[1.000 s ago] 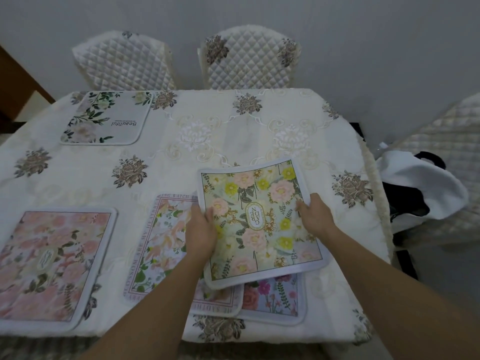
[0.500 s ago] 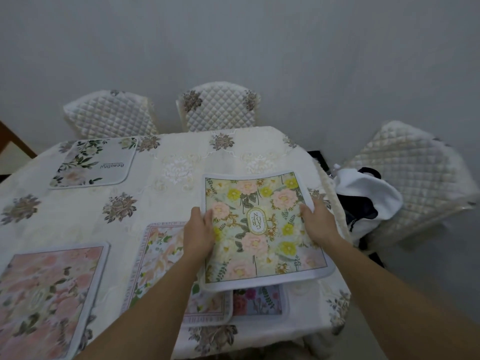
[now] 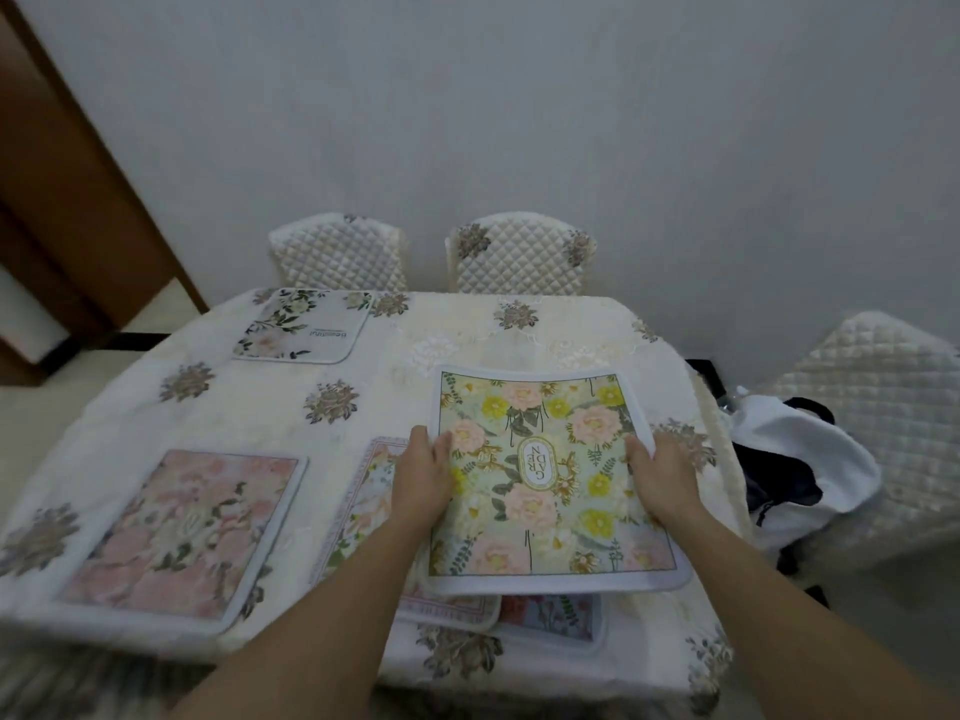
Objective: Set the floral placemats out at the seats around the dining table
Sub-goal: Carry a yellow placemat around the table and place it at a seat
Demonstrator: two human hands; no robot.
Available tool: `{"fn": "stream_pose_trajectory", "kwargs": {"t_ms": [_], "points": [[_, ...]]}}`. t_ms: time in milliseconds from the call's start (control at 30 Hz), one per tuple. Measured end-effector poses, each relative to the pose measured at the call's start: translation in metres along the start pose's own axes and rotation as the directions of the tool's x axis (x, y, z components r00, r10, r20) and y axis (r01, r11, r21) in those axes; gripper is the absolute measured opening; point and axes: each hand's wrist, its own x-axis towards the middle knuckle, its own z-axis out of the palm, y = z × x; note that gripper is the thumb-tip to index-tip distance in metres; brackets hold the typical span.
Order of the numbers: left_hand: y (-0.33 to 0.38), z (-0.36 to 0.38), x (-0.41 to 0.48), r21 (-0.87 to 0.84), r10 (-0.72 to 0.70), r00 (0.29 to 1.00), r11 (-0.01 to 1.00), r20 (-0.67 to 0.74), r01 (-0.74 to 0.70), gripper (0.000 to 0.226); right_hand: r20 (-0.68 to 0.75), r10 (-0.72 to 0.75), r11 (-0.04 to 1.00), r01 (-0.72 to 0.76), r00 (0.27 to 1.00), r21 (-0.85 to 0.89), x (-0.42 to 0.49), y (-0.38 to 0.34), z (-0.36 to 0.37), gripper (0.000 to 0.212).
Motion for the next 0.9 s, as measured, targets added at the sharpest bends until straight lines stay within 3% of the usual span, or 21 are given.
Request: {"fn": "stream_pose_trajectory", "kwargs": {"t_ms": [100,200,367,600,733,900], "points": [[-0.016,-0.023,-0.022,-0.019,-0.108,0.99,0.994,-0.092,0.107,0.032,0.106,-0.043,0.998,0.049,0.993,-0.048,0.001,-0.013,0.023,0.046],[-0.038,-0.058,-0.049,-0.034,-0.181,0.965,0.983,-0.187,0.178,0.031,0.225,-0.116,0.99,0.13,0.967,-0.047,-0.014,-0.041,0.056,0.041],[-0.085,-0.141,-0.103,-0.087,-0.298,0.865,0.954,-0.404,0.287,0.021,0.439,-0.242,0.966,0.256,0.865,0.028,-0.069,-0.102,0.131,0.04],[-0.15,-0.252,-0.218,-0.282,-0.496,0.578,0.861,-0.647,0.424,0.024,0.671,-0.418,0.882,0.449,0.612,0.14,-0.185,-0.198,0.24,0.058],[-0.186,-0.301,-0.287,-0.319,-0.542,0.395,0.804,-0.742,0.502,0.029,0.749,-0.489,0.811,0.551,0.448,0.2,-0.274,-0.239,0.287,0.042],[-0.237,-0.355,-0.351,-0.416,-0.602,0.224,0.732,-0.767,0.54,0.028,0.797,-0.516,0.752,0.612,0.314,0.245,-0.37,-0.271,0.347,0.04]]}}
